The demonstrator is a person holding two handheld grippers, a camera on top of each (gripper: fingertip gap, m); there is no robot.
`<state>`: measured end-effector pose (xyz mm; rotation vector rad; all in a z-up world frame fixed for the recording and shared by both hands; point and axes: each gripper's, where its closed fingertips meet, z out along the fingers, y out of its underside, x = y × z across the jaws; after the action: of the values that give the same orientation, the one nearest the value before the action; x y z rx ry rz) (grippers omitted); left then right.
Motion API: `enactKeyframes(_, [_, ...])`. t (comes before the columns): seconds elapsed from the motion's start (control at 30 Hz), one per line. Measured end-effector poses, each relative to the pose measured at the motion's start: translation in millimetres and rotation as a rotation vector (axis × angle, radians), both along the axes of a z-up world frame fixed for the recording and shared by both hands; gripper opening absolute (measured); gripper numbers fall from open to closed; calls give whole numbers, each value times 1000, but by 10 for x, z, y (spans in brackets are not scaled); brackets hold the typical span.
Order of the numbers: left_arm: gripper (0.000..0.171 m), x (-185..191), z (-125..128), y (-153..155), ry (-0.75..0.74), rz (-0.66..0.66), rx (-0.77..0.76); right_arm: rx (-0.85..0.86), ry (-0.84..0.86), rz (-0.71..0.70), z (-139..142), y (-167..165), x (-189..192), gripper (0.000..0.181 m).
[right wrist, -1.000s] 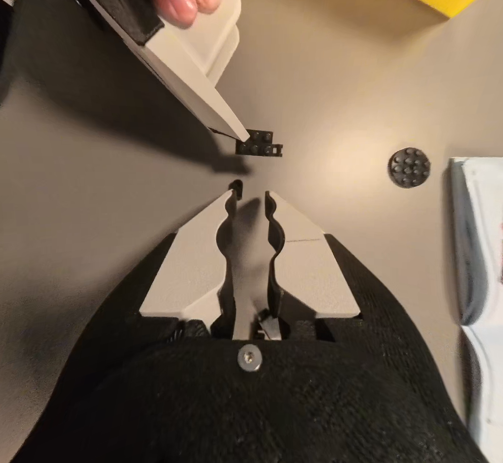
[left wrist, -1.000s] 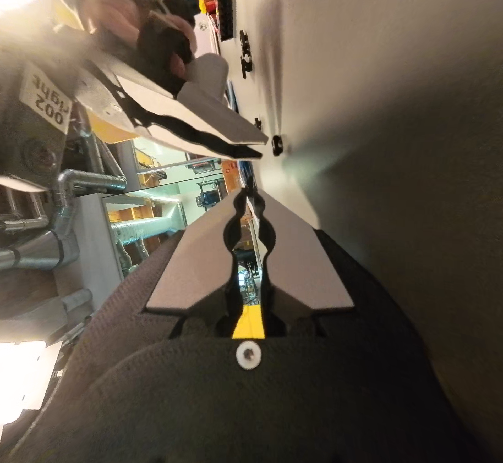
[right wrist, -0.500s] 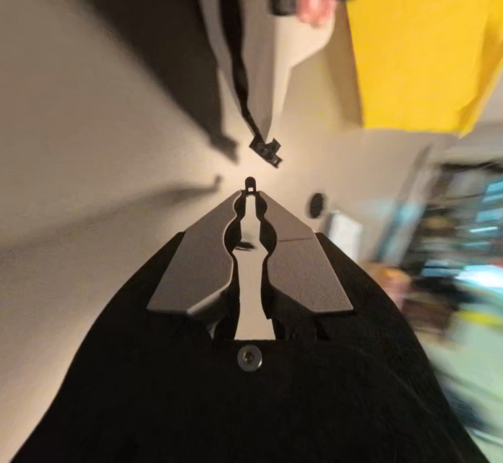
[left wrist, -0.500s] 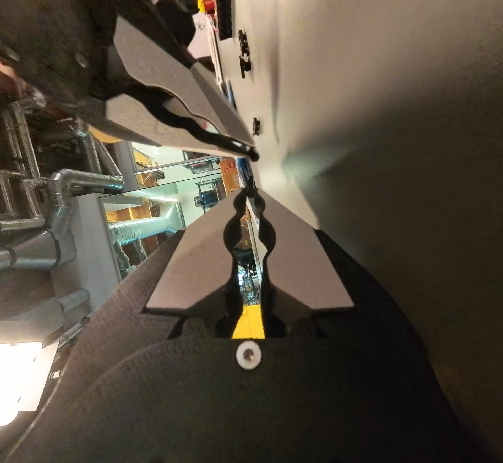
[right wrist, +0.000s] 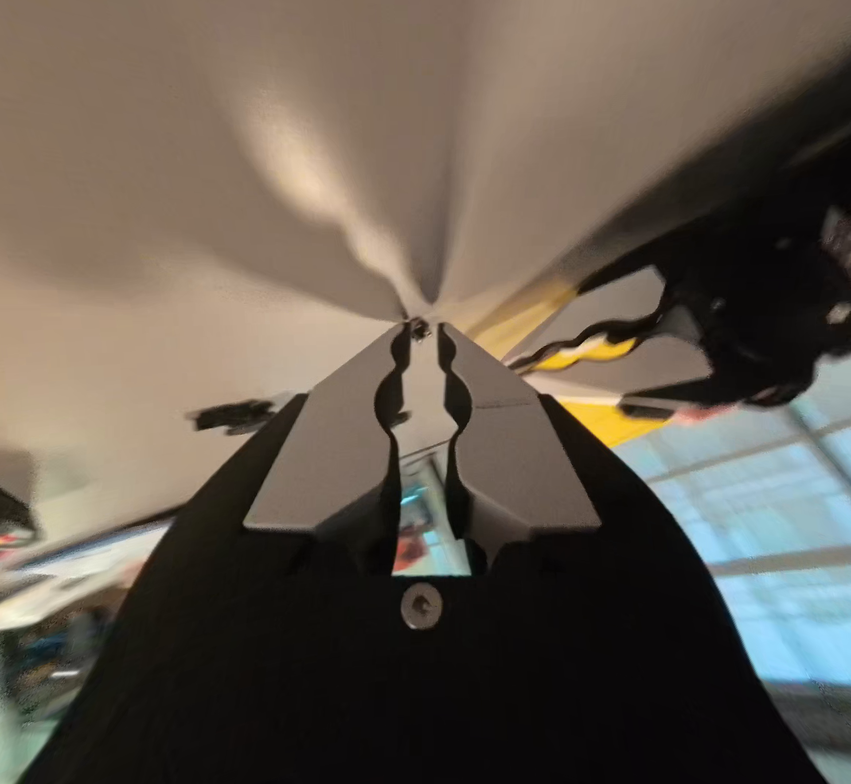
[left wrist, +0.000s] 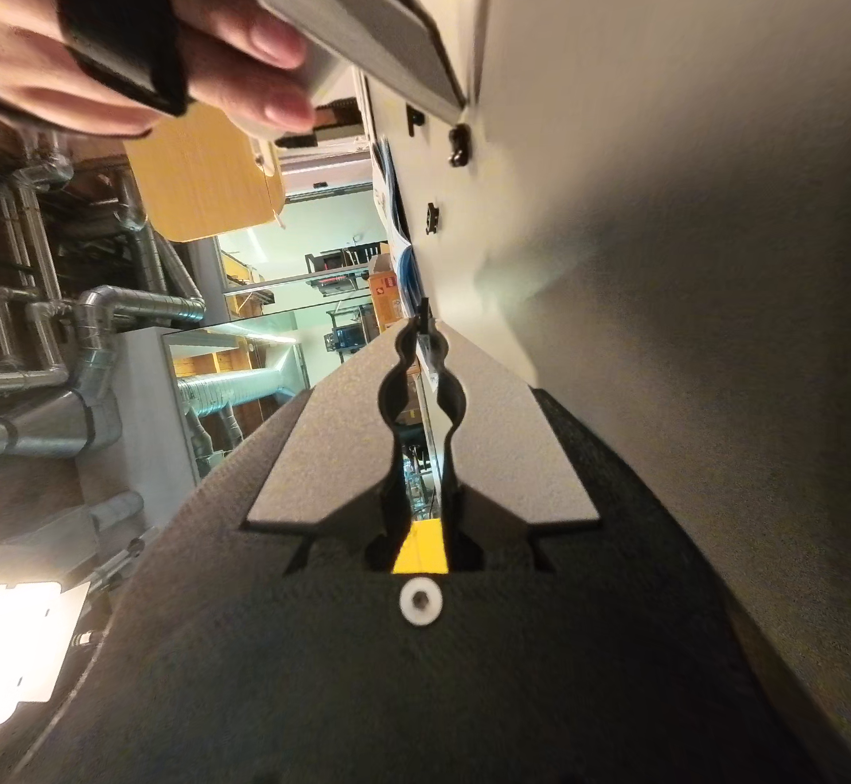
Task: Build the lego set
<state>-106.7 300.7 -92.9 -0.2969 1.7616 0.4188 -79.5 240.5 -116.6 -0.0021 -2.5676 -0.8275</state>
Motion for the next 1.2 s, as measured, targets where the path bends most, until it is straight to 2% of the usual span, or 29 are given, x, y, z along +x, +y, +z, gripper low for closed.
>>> enactKeyframes(0.03, [4, 0, 0, 0, 0, 0, 2, -32, 52, -94, 34, 21, 42, 16])
enactKeyframes(0.1, [4, 1, -2, -5, 1, -1, 2, -162, 265, -412, 131, 93, 115, 20])
enactKeyframes(0.17, [4, 4, -2, -12, 2, -4, 5, -316, 599, -803, 251, 218, 150, 22])
enactKeyframes(0.23, [4, 7, -5, -18, 3, -7, 4, -546, 902, -1145, 261, 237, 142, 25])
enactKeyframes(0.3, [4, 10, -6, -24, 3, -9, 5, -759, 1097, -1331, 229, 187, 78, 28])
enactKeyframes(0.4, [4, 12, -8, -30, 2, -11, 2, -923, 1205, -1465, 114, 123, 21, 26])
enactKeyframes(0.67, [4, 15, -7, -44, -1, -13, 4, -1111, 1216, -1535, 6, 108, -8, 17])
enactKeyframes(0.8, [4, 15, -12, -43, -1, -13, -6, -1214, 1111, -1551, 9, -8, -35, 19])
enactKeyframes(0.97, [4, 16, -19, -47, 0, -15, -17, -1134, 1058, -1431, 84, 69, 15, 20])
enactKeyframes(1.13, [3, 13, -24, -45, 1, -14, -24, -1128, 916, -1094, 79, -9, -91, 21])
enactKeyframes(1.2, [4, 12, -24, -43, 1, -13, -25, -1180, 851, -1074, 37, -35, -94, 24])
